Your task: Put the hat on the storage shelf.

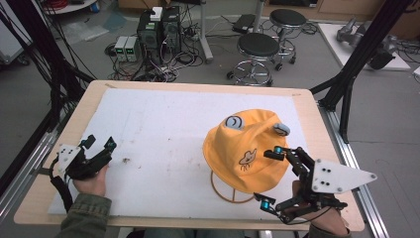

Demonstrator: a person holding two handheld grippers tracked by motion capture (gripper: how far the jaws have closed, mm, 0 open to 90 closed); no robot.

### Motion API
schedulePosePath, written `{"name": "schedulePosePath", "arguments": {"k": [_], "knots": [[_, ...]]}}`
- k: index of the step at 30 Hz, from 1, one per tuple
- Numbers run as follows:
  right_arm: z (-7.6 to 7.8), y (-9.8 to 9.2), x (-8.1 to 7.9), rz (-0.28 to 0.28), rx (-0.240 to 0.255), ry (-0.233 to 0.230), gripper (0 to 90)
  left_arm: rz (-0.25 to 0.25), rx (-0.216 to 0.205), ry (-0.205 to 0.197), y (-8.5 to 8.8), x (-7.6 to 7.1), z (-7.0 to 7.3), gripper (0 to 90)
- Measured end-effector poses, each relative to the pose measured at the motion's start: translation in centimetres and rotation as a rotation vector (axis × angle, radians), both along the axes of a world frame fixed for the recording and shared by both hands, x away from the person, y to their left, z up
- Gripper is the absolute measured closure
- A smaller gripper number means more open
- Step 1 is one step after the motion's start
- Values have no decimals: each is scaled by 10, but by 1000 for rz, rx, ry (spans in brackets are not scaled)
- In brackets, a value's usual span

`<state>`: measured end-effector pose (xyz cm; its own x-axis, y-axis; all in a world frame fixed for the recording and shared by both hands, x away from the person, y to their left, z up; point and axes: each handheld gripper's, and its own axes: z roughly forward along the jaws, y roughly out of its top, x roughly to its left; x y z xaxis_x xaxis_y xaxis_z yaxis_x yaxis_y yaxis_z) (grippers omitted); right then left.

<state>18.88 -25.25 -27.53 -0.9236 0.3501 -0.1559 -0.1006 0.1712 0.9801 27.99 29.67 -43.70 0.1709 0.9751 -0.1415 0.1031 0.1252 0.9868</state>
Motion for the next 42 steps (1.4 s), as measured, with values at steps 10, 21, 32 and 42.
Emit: {"name": "schedulePosePath", "arguments": {"k": [10, 21, 32, 42], "knots": [[4, -26, 0, -124, 174, -29, 89, 0, -1, 0, 0, 0, 0, 292], [3, -46, 1, -208, 248, -32, 89, -1, -2, 0, 0, 0, 0, 292], [-3, -61, 3, -300, 258, -32, 89, 2, -5, -2, 0, 0, 0, 292], [-19, -79, 9, -423, 287, -17, 88, 7, -12, -4, 1, 1, 0, 292]]}}
